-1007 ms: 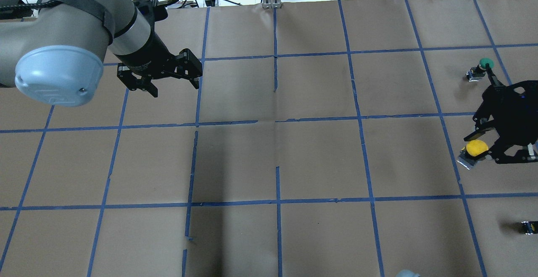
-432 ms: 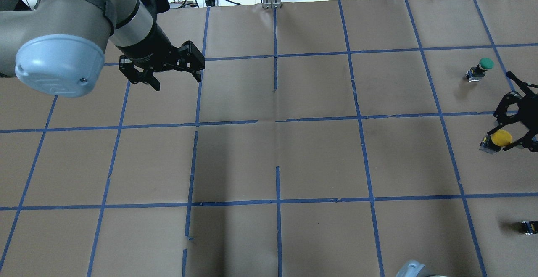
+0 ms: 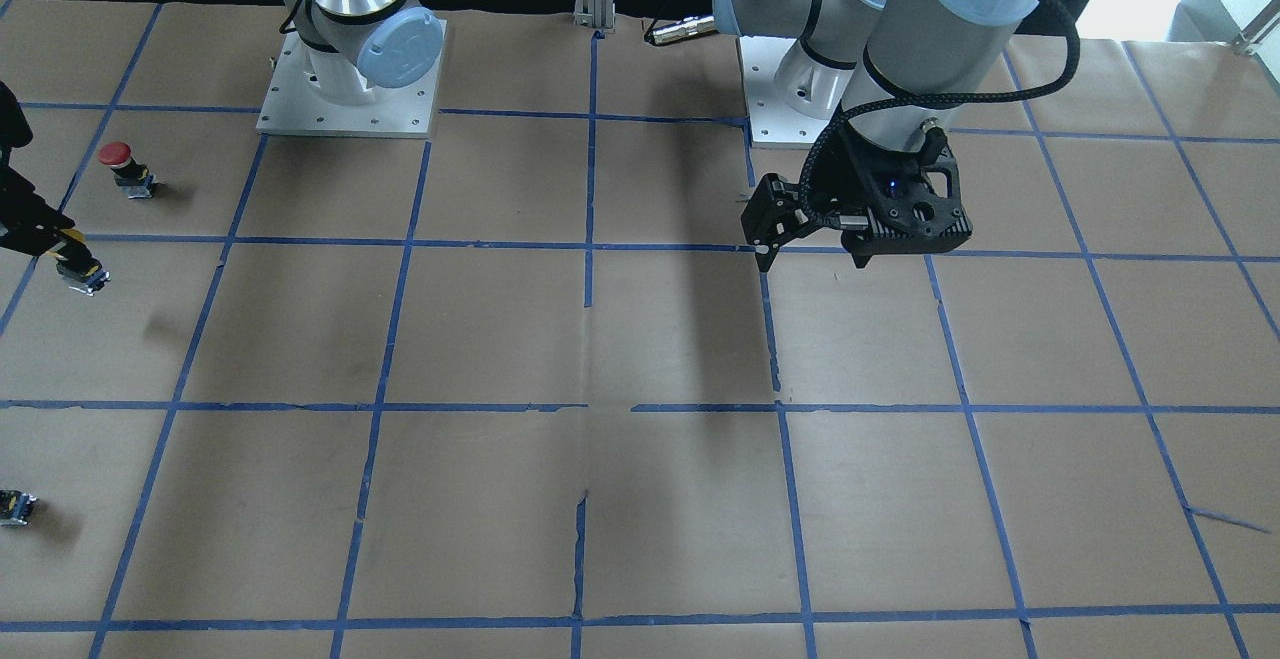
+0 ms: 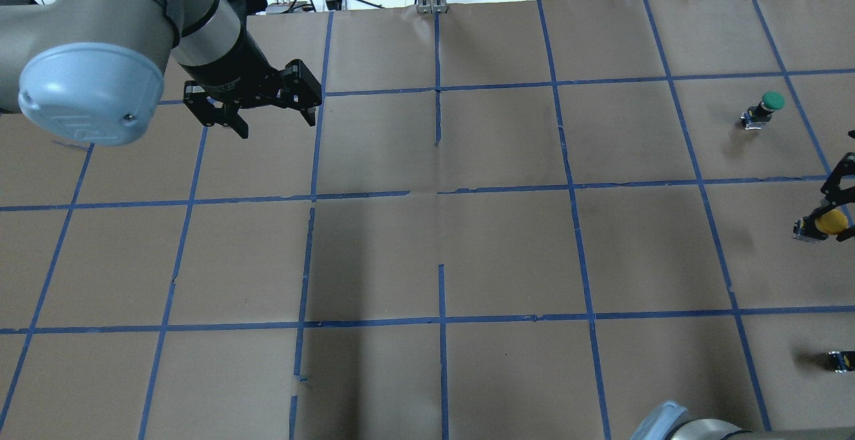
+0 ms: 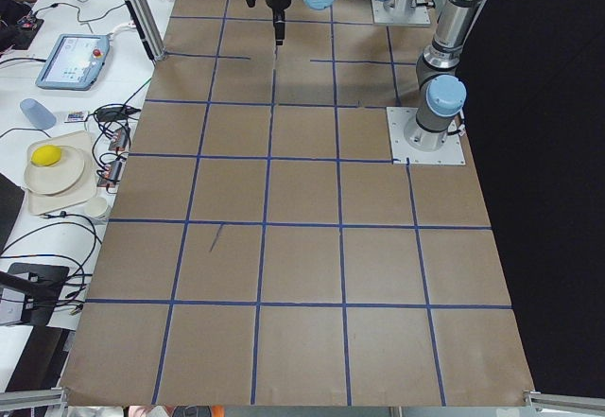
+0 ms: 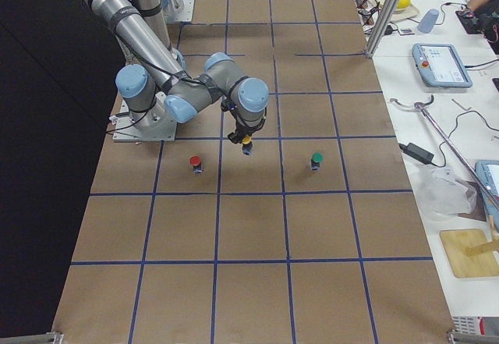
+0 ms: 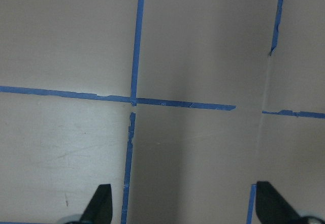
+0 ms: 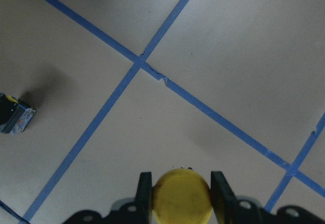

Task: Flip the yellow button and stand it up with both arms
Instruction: 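Set the button upright on its base and open the right gripper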

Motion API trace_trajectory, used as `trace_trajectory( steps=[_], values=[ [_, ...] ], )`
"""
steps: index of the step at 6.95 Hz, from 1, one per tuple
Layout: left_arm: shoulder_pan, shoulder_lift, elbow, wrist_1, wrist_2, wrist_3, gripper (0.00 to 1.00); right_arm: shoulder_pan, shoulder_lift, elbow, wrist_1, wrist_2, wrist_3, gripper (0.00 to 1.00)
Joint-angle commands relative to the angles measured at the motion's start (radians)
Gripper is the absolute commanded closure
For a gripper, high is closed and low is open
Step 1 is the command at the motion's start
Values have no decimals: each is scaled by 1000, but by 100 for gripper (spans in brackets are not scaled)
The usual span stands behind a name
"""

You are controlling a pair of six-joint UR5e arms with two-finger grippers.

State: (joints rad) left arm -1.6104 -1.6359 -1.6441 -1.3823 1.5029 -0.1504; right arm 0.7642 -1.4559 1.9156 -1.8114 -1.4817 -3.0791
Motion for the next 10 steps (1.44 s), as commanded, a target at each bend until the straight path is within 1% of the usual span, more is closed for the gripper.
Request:
trace_trajectory(
  steps=[1,2,3,4,5,6,7,8,9,10],
  values=[
    [0,1,3,-14,5,0,0,-22,138,-82,-6,-2,-69,68],
    [0,-1,9,-15,14,0,0,-25,176,-107,6,-2,-69,68],
    [3,-2,10,-12,16,23,0,-25,187,-113,56,-2,-67,67],
    [4,-4,20,-14,16,29,0,-25,178,-113,72,1,-61,67],
    [9,-1,27,-20,16,31,0,-25,187,-113,89,1,-56,65],
    [10,2,30,-23,17,31,0,-25,184,-104,87,0,-50,45],
    [12,2,35,-23,57,31,0,-25,187,-102,77,10,-50,1],
    [10,1,35,-23,62,31,0,-25,193,-102,70,8,-46,0],
    [10,1,35,-23,62,31,0,-19,180,-115,70,0,65,0],
    [10,2,35,-23,62,31,0,-11,145,-115,79,1,195,0]
  ],
)
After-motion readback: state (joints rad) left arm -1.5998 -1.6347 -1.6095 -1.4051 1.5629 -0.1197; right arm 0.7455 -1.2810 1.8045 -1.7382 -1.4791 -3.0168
